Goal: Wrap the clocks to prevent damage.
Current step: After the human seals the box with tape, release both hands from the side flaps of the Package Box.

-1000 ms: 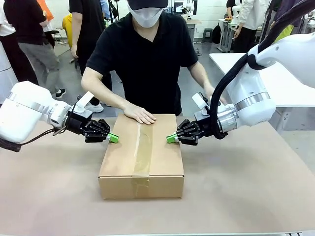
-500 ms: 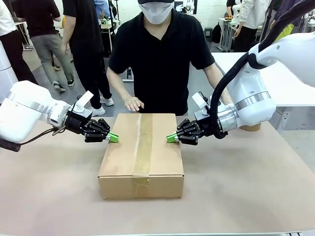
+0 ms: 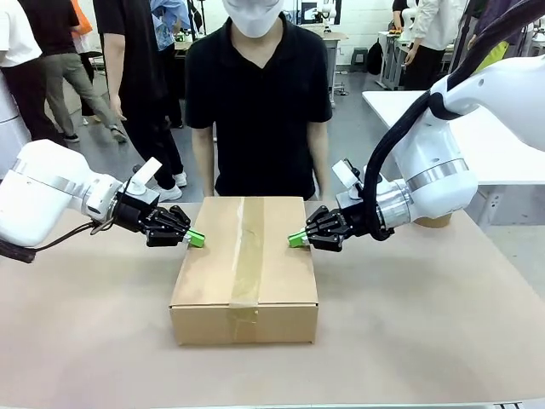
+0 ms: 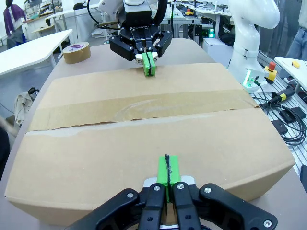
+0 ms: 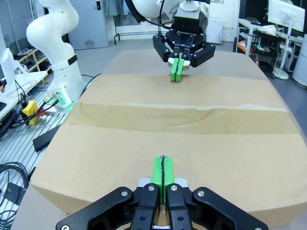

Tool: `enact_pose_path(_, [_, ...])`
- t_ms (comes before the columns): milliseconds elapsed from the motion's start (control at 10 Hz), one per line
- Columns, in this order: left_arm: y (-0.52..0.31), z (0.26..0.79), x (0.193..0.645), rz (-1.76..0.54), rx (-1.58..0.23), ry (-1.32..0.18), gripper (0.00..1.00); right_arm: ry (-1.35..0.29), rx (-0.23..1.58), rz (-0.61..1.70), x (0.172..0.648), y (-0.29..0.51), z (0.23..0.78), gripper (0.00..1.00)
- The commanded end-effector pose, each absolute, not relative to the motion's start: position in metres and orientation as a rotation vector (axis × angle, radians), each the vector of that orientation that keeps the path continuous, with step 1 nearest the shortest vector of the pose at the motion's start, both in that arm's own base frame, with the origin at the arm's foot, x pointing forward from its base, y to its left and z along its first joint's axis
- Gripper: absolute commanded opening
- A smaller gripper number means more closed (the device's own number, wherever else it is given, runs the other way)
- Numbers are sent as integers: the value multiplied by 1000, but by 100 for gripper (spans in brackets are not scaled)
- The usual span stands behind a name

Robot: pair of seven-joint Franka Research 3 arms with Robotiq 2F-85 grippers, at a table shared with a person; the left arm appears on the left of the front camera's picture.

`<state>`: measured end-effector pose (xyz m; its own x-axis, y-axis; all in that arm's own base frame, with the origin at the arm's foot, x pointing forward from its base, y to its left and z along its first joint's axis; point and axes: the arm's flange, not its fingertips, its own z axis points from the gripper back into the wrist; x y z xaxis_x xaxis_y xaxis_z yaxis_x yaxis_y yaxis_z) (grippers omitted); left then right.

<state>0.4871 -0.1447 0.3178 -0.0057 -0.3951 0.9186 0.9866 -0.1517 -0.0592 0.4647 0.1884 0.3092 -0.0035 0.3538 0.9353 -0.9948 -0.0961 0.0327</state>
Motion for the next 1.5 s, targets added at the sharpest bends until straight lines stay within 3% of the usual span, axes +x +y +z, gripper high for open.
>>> enact_pose_path(0, [-135, 360, 504, -1521, -962, -744, 0, -862, 958, 1395, 470, 176, 346, 1])
enact_pose_path(500, [-72, 496, 488, -1476, -792, -521, 0, -697, 681, 1278, 428, 89, 490, 1])
enact_pose_path(700, [-48, 537, 465, -1453, -701, -529, 0, -691, 575, 1244, 396, 71, 527, 1])
enact_pose_path(1400, [-51, 527, 476, -1461, -731, -548, 0, -728, 597, 1264, 415, 69, 526, 1])
